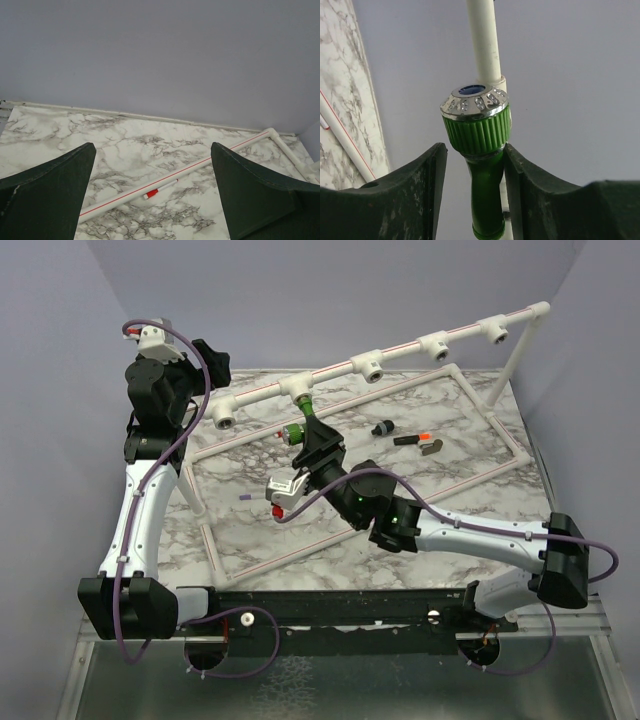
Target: Install the water faucets
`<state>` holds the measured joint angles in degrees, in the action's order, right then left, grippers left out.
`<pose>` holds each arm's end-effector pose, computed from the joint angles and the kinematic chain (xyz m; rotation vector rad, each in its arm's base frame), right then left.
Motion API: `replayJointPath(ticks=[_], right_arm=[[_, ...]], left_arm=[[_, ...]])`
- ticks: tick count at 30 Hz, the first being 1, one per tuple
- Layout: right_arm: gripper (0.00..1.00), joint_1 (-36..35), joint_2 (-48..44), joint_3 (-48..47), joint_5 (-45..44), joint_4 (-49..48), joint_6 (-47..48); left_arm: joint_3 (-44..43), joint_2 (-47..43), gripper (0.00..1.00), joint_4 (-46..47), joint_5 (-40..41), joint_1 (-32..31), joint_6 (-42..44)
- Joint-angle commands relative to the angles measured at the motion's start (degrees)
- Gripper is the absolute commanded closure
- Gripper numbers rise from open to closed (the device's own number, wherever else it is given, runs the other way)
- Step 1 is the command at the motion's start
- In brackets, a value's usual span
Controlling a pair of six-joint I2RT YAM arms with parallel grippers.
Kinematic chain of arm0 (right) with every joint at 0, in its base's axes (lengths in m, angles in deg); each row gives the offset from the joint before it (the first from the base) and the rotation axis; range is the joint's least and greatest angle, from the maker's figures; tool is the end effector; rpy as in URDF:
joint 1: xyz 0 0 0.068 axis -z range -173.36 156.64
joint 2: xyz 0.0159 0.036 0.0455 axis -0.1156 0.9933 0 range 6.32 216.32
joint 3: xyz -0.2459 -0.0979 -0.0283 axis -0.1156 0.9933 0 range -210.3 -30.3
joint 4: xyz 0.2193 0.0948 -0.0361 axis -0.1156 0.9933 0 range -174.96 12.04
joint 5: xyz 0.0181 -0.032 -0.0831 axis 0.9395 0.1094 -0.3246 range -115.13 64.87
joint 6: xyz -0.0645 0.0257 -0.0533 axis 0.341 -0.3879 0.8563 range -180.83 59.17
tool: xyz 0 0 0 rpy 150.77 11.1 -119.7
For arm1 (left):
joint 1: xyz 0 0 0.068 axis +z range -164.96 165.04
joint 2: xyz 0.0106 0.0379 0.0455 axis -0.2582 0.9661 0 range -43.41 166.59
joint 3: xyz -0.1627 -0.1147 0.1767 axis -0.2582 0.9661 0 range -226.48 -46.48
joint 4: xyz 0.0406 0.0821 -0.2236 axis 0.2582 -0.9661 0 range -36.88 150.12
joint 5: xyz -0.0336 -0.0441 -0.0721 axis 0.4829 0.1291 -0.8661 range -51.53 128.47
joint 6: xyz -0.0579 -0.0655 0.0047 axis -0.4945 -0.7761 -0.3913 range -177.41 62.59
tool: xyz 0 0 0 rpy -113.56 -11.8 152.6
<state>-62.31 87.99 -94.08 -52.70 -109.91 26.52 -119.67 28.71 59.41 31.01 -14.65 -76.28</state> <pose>0.1612 0.3191 0.3738 -1.3239 0.6852 -0.6077 0.3147 -0.0084 0.4234 -0.1603 1.5674 -0.3563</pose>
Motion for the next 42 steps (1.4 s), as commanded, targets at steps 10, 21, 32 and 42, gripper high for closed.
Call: replayJointPath(ticks=[10,21,32,42], right_arm=[[0.99,-0.52,3.46,-1.44,-5.76,-6.79,-7.39],[0.99,-1.45,3.62,-1.80,-11.40,-16.95,-31.81],[0.99,-1.45,1.33,0.49,-12.48,-19.44,-61.57],[0.99,-1.45,-0.33,2.55,-17.38,-21.77,-88.88]], left_arm=[[4.28,3.32,0.02,-10.63,-1.35,0.65,-0.29],[4.19,3.31,0.01,-10.63,-1.47,0.64,-0.37],[4.28,3.07,0.01,-10.63,-1.45,0.65,-0.37],[4.28,2.79,0.01,-10.63,-1.48,0.65,-0.29]])
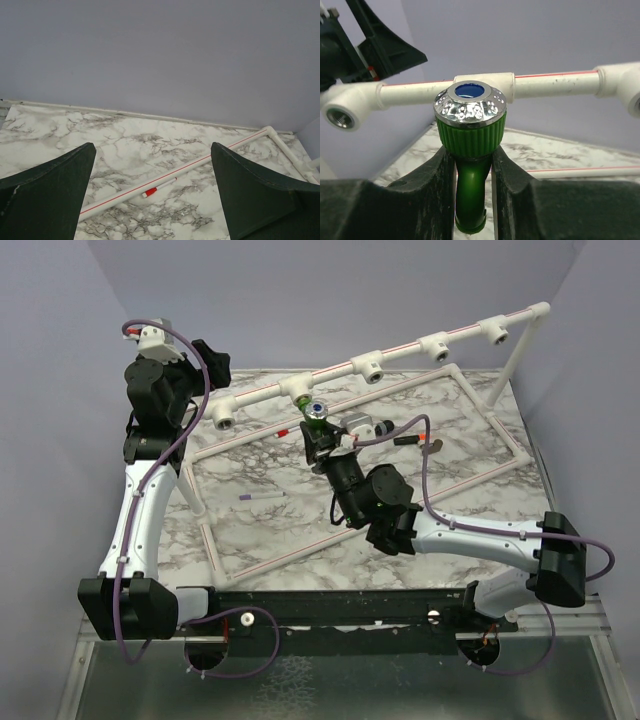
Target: Install the water faucets
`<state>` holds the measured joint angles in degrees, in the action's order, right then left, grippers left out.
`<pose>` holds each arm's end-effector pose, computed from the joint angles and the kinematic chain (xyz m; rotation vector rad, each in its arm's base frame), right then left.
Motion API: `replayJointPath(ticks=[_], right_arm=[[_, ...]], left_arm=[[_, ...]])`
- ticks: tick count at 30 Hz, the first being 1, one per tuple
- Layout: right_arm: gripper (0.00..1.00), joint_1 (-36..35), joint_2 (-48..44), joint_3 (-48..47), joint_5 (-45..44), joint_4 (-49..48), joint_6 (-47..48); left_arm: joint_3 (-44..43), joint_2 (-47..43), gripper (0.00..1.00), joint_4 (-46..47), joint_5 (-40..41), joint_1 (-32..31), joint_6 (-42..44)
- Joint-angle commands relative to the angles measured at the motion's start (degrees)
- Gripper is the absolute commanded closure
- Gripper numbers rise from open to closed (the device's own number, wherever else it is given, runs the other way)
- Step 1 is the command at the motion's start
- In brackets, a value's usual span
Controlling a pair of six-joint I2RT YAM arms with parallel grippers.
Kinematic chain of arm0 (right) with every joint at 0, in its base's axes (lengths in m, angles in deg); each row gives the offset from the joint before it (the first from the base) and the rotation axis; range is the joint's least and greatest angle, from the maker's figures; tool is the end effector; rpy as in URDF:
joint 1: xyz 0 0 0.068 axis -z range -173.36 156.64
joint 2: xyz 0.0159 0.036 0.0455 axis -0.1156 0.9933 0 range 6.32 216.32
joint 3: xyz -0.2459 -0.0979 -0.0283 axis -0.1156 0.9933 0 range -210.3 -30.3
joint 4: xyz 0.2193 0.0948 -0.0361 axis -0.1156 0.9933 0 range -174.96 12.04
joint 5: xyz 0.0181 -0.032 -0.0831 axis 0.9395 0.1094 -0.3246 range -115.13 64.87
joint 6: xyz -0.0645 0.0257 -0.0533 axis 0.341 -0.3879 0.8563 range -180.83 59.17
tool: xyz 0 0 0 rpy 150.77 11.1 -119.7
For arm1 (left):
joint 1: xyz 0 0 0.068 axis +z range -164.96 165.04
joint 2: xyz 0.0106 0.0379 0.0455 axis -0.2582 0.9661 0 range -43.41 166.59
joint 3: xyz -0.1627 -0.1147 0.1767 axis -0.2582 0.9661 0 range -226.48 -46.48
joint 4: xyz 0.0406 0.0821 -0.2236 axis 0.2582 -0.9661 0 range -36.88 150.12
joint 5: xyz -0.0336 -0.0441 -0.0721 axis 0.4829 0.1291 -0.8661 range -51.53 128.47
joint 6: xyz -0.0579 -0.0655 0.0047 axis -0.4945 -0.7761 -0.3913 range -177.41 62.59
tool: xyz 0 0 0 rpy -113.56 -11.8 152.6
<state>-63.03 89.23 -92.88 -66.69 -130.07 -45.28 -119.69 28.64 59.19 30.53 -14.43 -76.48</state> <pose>0.1659 0.2998 0.4025 -0.2609 1.2347 0.4051 0.3142 -0.0079 0.4233 -0.1599 1.5701 -0.3625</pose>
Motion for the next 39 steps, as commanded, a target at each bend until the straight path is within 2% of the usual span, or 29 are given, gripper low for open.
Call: replayJointPath(ticks=[1,6,12,16,22,29,39], right_arm=[[0.99,-0.73,-1.73,1.47,-4.21,-1.39,-20.69],[0.99,-0.73,-2.76,2.49,-8.31,0.08,-36.54],[0.99,-0.69,-4.51,2.67,-11.68,8.49,-56.84],[0.99,-0.72,-4.96,1.14,-13.51,20.55,-73.30],[0.99,-0.73,-4.54,-1.62,-12.73,35.62,-91.72],[0.99,-0.56,-4.33,-2.39,-9.36,42.20,-103.61],[0.99,-0.56,-4.85,-1.36,-7.49,42.28,-106.46]], left_arm=[[4.31,2.91,0.01,-10.41,-1.06,0.43,-0.09],[4.30,2.92,0.01,-10.41,-1.36,0.43,-0.33],[4.30,2.76,0.01,-10.40,-1.55,0.43,-0.35],[4.30,2.87,0.01,-10.30,-1.70,0.43,-0.49],[4.30,2.91,0.01,-10.29,-1.84,0.43,-0.57],[4.30,3.07,0.01,-10.24,-1.92,0.43,-0.62],[4.30,3.25,0.01,-10.29,-1.87,0.43,-0.62]])
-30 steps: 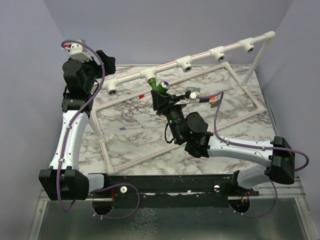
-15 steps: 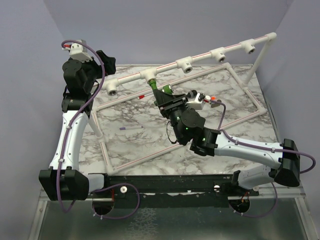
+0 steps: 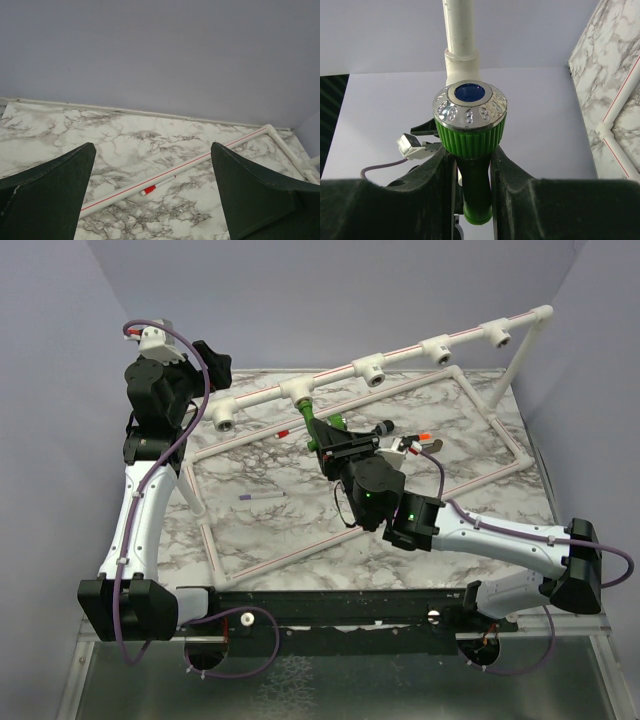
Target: Install the water faucets
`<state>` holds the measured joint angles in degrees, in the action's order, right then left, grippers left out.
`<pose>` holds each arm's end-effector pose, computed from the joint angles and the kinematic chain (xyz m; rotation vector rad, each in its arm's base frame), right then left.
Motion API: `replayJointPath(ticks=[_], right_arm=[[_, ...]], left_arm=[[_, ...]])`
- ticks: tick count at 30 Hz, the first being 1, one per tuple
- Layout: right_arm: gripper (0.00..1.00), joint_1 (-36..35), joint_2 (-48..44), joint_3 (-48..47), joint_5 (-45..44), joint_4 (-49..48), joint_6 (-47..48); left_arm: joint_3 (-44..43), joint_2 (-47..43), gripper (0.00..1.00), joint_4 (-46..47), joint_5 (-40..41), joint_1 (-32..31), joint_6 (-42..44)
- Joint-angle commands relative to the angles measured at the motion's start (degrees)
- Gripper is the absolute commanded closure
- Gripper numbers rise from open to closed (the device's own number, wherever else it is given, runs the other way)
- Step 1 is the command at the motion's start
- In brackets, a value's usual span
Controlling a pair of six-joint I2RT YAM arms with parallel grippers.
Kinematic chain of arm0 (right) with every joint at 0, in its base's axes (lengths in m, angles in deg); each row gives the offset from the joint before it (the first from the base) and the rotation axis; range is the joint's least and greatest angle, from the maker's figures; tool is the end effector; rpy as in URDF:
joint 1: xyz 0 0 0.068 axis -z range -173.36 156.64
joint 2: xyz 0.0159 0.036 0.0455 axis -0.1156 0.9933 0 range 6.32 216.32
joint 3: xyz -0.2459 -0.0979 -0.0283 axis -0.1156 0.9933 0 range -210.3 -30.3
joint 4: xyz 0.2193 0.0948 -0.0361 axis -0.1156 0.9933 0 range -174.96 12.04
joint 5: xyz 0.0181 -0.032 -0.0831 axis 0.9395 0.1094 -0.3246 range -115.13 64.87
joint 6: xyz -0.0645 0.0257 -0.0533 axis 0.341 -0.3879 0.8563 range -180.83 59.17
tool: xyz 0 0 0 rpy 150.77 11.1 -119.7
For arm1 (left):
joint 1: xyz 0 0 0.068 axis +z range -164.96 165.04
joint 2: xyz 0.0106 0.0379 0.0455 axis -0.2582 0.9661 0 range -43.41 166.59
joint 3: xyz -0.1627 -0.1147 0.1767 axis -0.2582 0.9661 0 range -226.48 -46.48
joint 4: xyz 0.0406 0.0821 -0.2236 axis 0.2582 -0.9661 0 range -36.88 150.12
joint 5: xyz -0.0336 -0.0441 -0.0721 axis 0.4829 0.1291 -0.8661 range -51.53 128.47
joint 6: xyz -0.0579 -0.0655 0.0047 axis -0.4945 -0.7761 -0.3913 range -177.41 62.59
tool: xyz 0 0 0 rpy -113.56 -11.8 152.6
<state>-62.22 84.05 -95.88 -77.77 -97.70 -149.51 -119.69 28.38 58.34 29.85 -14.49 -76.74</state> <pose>0.1721 0.2741 0.3776 1.0454 1.4144 1.4076 0.3127 -0.0091 0.4224 -0.1556 1.5818 -0.3759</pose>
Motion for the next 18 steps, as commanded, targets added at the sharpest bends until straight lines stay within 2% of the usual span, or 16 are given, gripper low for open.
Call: replayJointPath(ticks=[1,9,18], right_arm=[[0.97,-1.36,0.19,1.72,3.60,9.59,-1.36],[0.61,-1.36,-2.10,4.44,3.06,3.40,5.83],[0.41,-1.36,-4.72,7.40,4.72,-1.56,10.79]], left_arm=[[4.30,3.53,0.01,-9.53,-1.20,0.50,-0.36],[4.30,3.86,0.01,-9.39,-1.50,0.49,-0.53],[4.30,3.63,0.01,-9.38,-1.30,0.50,-0.44]])
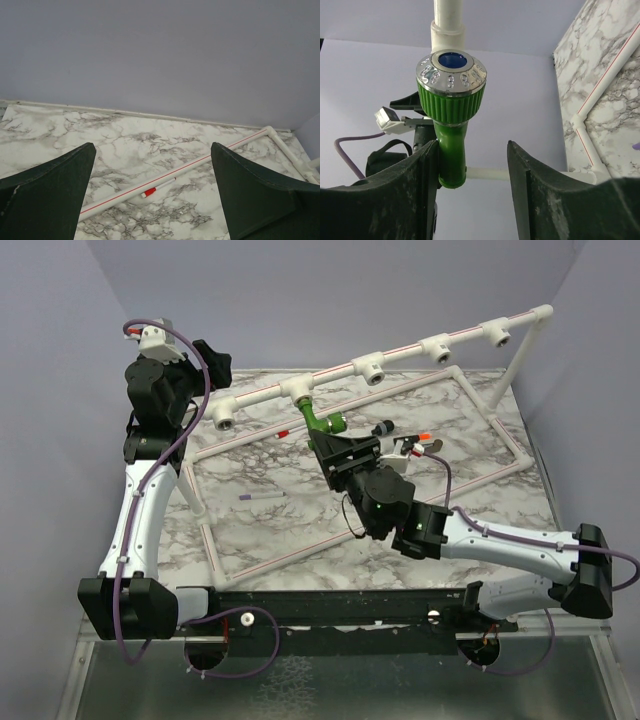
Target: Install the water faucets
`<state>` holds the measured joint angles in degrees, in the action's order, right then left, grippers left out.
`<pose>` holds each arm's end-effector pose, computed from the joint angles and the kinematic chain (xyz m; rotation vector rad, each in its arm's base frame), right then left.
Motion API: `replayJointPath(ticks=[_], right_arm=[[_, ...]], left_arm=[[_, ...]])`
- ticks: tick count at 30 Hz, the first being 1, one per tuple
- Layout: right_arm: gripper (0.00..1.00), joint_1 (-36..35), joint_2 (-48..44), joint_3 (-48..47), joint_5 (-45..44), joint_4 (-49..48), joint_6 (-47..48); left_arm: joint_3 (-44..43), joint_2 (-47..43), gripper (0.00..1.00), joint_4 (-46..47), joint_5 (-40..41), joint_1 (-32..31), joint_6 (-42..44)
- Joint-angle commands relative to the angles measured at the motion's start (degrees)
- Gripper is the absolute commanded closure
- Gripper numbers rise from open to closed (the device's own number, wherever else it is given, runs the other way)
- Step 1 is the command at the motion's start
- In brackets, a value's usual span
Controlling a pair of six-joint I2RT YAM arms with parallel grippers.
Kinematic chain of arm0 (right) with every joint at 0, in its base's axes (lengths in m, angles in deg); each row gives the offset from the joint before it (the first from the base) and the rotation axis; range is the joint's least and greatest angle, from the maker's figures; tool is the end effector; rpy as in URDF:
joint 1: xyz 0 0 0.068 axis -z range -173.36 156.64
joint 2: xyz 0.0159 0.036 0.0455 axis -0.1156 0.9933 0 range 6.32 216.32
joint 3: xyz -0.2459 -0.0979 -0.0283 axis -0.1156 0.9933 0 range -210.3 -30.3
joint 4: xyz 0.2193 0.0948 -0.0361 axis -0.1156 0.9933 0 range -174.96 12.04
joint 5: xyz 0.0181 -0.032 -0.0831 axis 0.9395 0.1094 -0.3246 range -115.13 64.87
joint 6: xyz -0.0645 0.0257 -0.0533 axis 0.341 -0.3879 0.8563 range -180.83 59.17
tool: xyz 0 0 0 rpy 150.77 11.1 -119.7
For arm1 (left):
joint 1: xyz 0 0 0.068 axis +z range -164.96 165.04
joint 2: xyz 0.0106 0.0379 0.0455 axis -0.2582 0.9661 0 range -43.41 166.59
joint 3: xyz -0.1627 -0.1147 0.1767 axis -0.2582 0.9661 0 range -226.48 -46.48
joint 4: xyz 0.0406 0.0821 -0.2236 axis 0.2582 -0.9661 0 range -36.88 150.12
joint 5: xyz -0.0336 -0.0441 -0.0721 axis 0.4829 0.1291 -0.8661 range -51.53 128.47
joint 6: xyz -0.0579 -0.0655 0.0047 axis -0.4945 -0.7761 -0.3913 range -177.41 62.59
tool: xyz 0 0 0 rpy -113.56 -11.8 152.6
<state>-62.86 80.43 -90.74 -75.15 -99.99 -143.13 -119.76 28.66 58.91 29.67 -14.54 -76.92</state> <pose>0.1624 0.2648 0.3692 0.9201 1.4761 1.3804 0.3141 -0.0096 0.4229 -0.1536 1.5760 -0.3817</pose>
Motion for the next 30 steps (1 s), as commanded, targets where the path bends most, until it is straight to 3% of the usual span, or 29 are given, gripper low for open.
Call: replayJointPath(ticks=[1,7,19,30], right_arm=[[0.40,-0.73,-1.46,2.62,2.50,-0.31,5.45],[0.38,-0.73,-5.08,5.37,2.91,-1.92,9.10],[0.38,-0.73,-14.00,9.06,7.03,-3.80,28.70],[0.36,-0.73,-17.85,5.22,13.91,-2.85,65.99]], left_arm=[[4.37,3.34,0.01,-9.95,-1.13,0.54,-0.27],[4.40,3.30,0.01,-9.94,-1.13,0.54,-0.27],[4.46,3.44,0.01,-9.90,-0.88,0.54,-0.22],[4.46,3.43,0.01,-10.00,-1.04,0.54,-0.27]])
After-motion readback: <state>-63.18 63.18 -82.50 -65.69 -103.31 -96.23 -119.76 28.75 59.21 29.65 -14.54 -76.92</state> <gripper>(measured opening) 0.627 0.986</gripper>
